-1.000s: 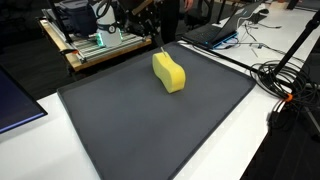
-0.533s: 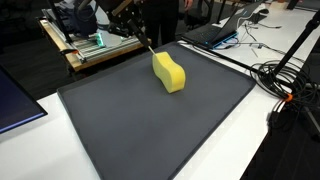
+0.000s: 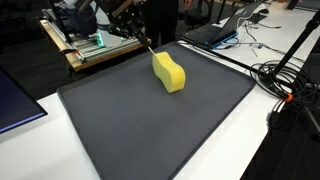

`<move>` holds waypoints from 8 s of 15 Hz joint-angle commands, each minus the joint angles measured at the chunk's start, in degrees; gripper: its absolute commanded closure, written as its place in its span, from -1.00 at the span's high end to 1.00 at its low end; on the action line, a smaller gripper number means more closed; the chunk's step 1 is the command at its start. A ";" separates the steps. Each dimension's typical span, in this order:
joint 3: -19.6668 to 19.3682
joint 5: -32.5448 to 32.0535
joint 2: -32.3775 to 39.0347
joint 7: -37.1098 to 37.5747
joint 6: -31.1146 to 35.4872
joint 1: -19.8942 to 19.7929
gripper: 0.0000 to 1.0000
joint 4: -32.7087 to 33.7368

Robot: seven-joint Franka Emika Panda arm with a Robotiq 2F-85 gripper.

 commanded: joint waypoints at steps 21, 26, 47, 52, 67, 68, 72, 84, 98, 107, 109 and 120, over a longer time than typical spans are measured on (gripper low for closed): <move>1.75 -0.49 -38.01 -12.23 17.16 4.97 -0.75 -40.43; 3.09 -0.49 -38.67 -12.22 17.35 4.81 -0.75 -40.27; 10.64 -35.47 -19.56 9.45 26.01 17.50 -0.94 -21.71; 12.01 -44.30 -13.84 14.91 25.09 16.91 -0.94 -17.16; 11.74 -54.67 -4.43 35.11 24.26 17.31 -0.94 -10.82; 11.83 -54.31 -4.24 35.98 23.73 17.46 -0.94 -10.75; 11.97 -54.58 -3.37 38.54 23.86 17.69 -0.94 -10.77; 11.44 -54.66 1.50 39.20 27.80 18.42 -0.94 -11.21; 10.37 -55.79 4.28 38.46 28.05 18.57 -0.94 -12.97; 10.32 -57.68 4.66 39.04 28.30 19.11 -0.94 -14.26; 10.31 -58.23 4.74 39.12 28.33 19.20 -0.94 -14.56; 10.44 -60.26 4.62 39.33 28.04 19.45 -0.94 -15.19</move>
